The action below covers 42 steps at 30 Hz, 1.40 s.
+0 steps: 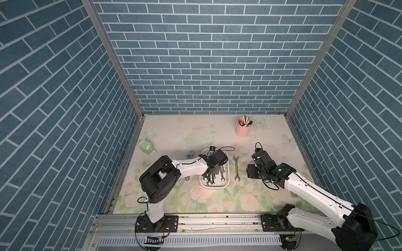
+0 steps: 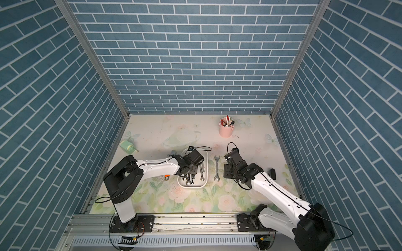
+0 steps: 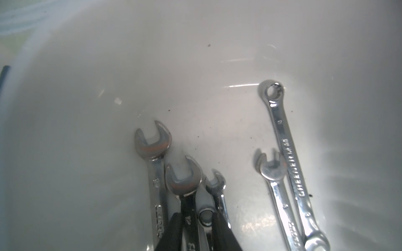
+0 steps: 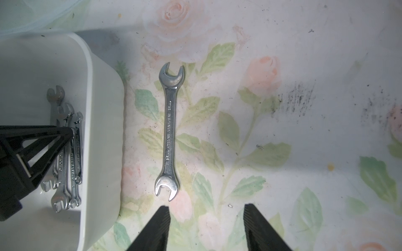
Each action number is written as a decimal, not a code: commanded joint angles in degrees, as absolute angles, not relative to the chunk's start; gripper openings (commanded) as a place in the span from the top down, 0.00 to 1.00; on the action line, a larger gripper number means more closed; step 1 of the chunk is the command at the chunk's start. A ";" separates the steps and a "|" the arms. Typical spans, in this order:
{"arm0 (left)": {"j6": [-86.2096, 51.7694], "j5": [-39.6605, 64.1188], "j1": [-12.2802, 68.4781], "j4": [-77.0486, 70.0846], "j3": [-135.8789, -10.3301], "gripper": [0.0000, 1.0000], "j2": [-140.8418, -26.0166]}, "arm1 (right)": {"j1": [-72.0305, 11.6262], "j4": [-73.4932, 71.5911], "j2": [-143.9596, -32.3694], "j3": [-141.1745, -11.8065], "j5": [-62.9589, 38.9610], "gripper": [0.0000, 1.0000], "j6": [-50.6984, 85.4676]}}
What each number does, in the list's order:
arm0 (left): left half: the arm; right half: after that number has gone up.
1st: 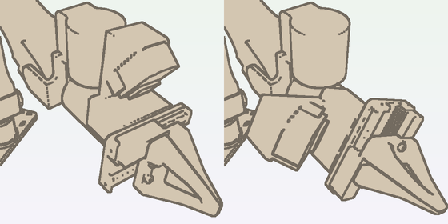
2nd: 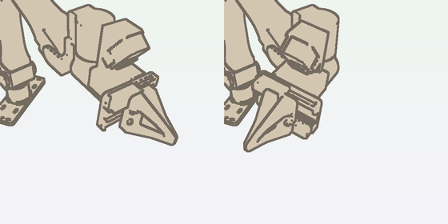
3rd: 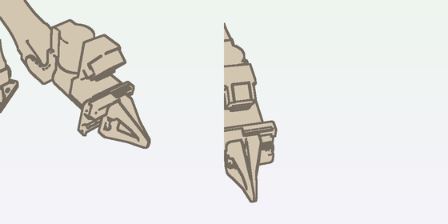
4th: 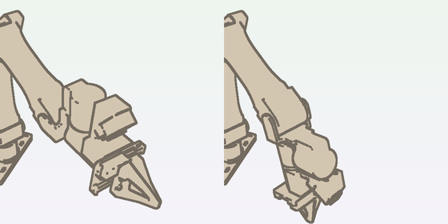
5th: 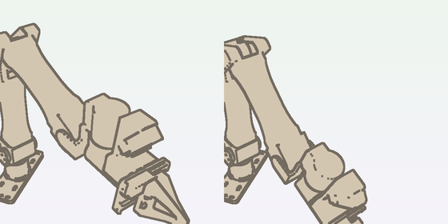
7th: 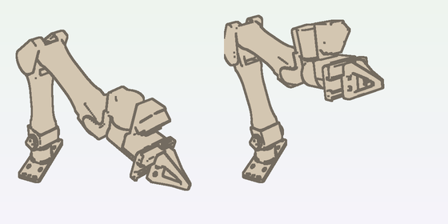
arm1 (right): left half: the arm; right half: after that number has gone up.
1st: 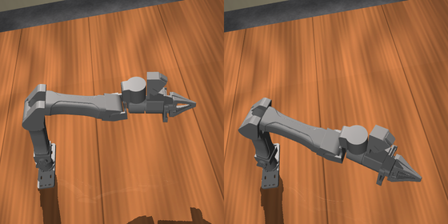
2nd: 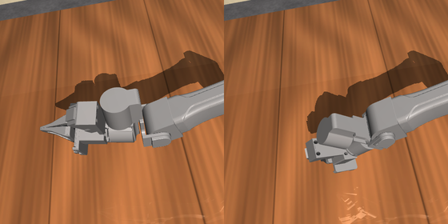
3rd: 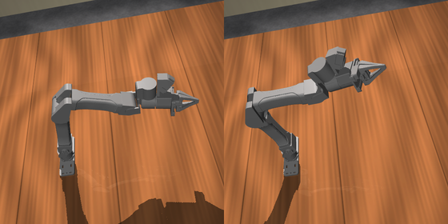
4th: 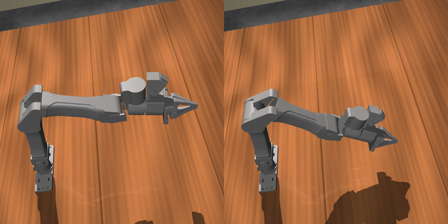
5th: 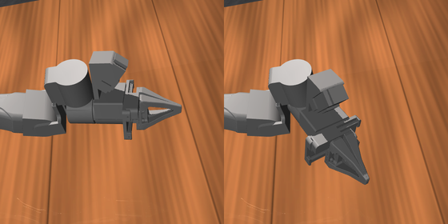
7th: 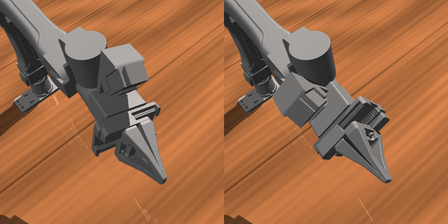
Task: Take out the wrench from the storage box
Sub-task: Pick up the wrench from the storage box.
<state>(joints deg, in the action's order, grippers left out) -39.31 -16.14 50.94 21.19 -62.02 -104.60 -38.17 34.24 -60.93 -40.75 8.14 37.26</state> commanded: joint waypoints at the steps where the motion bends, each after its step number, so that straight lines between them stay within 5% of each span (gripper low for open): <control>1: -40.08 -16.26 50.45 23.52 -61.47 0.72 -104.87 | -37.97 33.84 -61.23 -40.54 8.00 0.42 38.17; 35: -39.12 -9.45 50.54 26.03 -62.77 0.74 -108.78 | -37.96 33.00 -63.33 -41.13 7.04 0.40 37.64; 42: -38.26 -10.73 50.49 27.12 -63.37 0.85 -109.33 | -37.92 33.48 -63.05 -41.74 7.19 0.40 37.35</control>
<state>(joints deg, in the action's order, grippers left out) -39.09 -11.92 50.81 23.35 -64.01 -106.54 -38.17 33.36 -63.11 -40.75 7.09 37.23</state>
